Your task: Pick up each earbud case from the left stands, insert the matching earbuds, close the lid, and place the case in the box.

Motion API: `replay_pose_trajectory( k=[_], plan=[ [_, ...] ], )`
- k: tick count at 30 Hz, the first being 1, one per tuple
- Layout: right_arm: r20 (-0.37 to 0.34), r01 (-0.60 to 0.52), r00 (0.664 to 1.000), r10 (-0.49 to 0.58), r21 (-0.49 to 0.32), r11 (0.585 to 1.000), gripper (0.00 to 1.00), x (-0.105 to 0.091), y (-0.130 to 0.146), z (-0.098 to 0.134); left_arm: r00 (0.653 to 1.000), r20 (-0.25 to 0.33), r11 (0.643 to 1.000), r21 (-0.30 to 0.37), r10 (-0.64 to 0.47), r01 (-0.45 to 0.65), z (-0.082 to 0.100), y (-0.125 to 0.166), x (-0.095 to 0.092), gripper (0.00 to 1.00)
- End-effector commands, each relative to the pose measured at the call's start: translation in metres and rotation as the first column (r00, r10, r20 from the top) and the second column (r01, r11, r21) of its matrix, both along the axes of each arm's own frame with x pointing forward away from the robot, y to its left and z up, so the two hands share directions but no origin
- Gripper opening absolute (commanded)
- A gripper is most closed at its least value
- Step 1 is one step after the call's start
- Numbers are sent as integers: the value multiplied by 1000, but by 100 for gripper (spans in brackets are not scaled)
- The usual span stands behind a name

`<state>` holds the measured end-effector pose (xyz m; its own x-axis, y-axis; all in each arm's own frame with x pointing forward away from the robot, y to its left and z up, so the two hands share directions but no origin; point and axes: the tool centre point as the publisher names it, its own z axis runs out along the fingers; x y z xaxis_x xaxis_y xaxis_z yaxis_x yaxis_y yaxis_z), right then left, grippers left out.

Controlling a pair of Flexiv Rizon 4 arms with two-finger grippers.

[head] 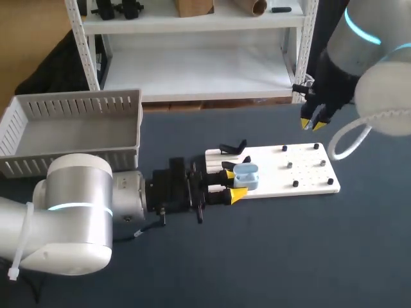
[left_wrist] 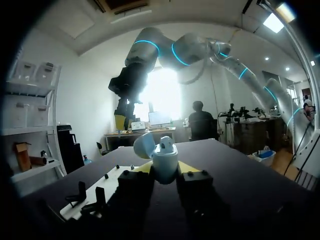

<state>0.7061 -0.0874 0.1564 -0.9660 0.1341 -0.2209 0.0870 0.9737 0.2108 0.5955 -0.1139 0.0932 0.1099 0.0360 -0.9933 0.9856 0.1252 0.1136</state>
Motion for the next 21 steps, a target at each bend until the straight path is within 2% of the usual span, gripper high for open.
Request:
replay_pose_trajectory(
  k=[1, 9, 14, 21],
  plan=[
    [-27, -58, 998, 57, -24, 998, 0, -41, 3, 65, 1000, 8, 1000, -4, 15, -15, -1, -1, -3, 0],
    [-99, -186, 979, 180, -49, 981, 0, -79, 40, 80, 1000, 8, 1000, -4, 15, -15, -1, -1, -3, 0],
    [-99, -231, 968, 230, 3, 973, 0, -97, 62, 82, 1000, 8, 1000, -4, 15, -15, -1, -1, -3, 0],
    [-99, -231, 968, 230, 3, 973, 0, -97, 62, 82, 1000, 8, 1000, -4, 15, -15, -1, -1, -3, 0]
  ],
)
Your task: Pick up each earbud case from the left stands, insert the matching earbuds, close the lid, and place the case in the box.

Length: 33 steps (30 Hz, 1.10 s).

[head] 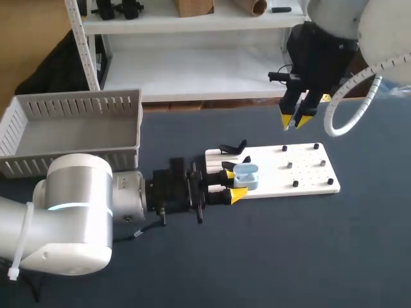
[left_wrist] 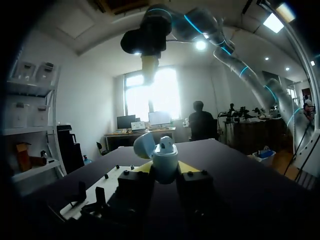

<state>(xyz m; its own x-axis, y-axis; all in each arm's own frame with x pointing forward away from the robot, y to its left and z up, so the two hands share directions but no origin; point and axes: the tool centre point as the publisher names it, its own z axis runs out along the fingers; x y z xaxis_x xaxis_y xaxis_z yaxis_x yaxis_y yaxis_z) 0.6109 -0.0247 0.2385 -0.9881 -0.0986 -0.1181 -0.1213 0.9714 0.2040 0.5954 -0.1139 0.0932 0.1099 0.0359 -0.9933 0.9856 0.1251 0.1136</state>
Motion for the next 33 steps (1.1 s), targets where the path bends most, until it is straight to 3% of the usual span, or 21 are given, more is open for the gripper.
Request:
replay_pose_trajectory(
  k=[1, 5, 17, 33],
  plan=[
    [6, 2, 1000, -2, 1, 1000, 0, -2, 0, -1, 1000, 8, 1000, -4, 15, -15, -1, -1, -3, 0],
    [6, 2, 1000, -2, 1, 1000, 0, -2, 0, -1, 1000, 8, 1000, -4, 15, -15, -1, -1, -3, 0],
    [41, -153, 988, 151, 56, 987, 0, -39, 49, 5, 1000, 8, 1000, -4, 15, -15, -1, -1, -3, 0],
    [21, -209, 978, 208, 43, 977, 0, -61, 79, -30, 1000, 8, 1000, -4, 15, -15, -1, -1, -3, 0]
  ],
)
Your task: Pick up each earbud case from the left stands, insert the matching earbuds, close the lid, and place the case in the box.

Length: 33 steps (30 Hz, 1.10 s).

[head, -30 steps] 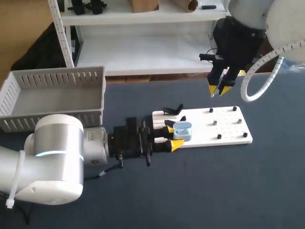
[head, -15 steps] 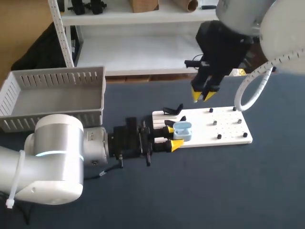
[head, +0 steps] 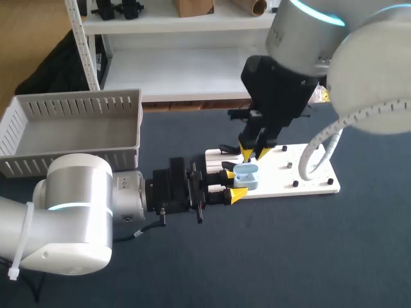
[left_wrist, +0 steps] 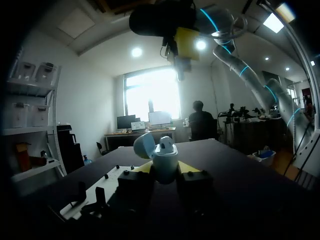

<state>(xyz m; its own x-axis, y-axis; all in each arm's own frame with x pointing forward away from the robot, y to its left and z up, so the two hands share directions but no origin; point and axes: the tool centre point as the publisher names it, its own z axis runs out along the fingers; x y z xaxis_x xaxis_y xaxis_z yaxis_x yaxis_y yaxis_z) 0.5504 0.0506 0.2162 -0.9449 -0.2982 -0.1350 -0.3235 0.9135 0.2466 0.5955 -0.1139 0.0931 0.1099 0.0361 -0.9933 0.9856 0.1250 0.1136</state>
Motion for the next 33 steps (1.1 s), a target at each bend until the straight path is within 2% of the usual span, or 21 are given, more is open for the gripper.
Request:
replay_pose_trajectory(
  k=[1, 13, 33],
  plan=[
    [10, 0, 1000, 0, -2, 1000, 0, -1, 5, -11, 1000, 8, 1000, -4, 15, -15, -1, -1, -3, 0],
    [74, 8, 997, -7, -14, 1000, 0, 5, 10, -29, 1000, 8, 1000, -4, 15, -15, -1, -1, -3, 0],
    [72, 4, 997, -2, -23, 1000, 0, 19, 12, -45, 1000, 8, 1000, -4, 15, -15, -1, -1, -3, 0]
  ],
)
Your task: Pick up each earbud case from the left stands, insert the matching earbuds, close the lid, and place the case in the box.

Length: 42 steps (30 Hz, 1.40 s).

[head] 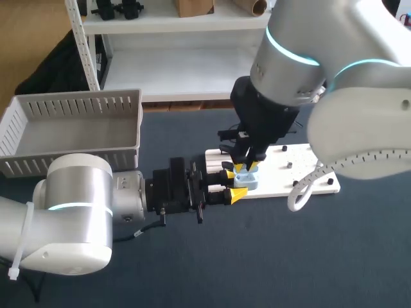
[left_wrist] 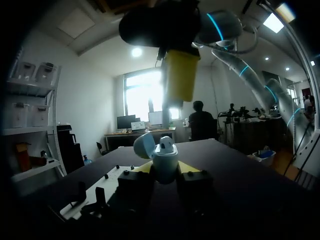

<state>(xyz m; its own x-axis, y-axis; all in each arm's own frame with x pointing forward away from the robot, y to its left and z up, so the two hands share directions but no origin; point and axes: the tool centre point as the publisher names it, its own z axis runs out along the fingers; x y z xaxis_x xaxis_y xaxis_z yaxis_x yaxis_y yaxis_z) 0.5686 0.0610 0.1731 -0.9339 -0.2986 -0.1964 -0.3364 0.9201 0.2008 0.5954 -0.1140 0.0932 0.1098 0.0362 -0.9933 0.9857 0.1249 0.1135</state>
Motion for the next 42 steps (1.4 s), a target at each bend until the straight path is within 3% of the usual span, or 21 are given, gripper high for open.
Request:
replay_pose_trajectory(
  k=[1, 42],
  plan=[
    [-1, -1, 1000, 1, 0, 1000, 0, 1, 2, -3, 1000, 8, 1000, -5, 15, -15, -1, -1, -3, 0],
    [-37, 32, 999, -31, 17, 999, 0, 5, 1, -21, 1000, 8, 1000, -5, 15, -15, -1, -1, -3, 0]
  ],
)
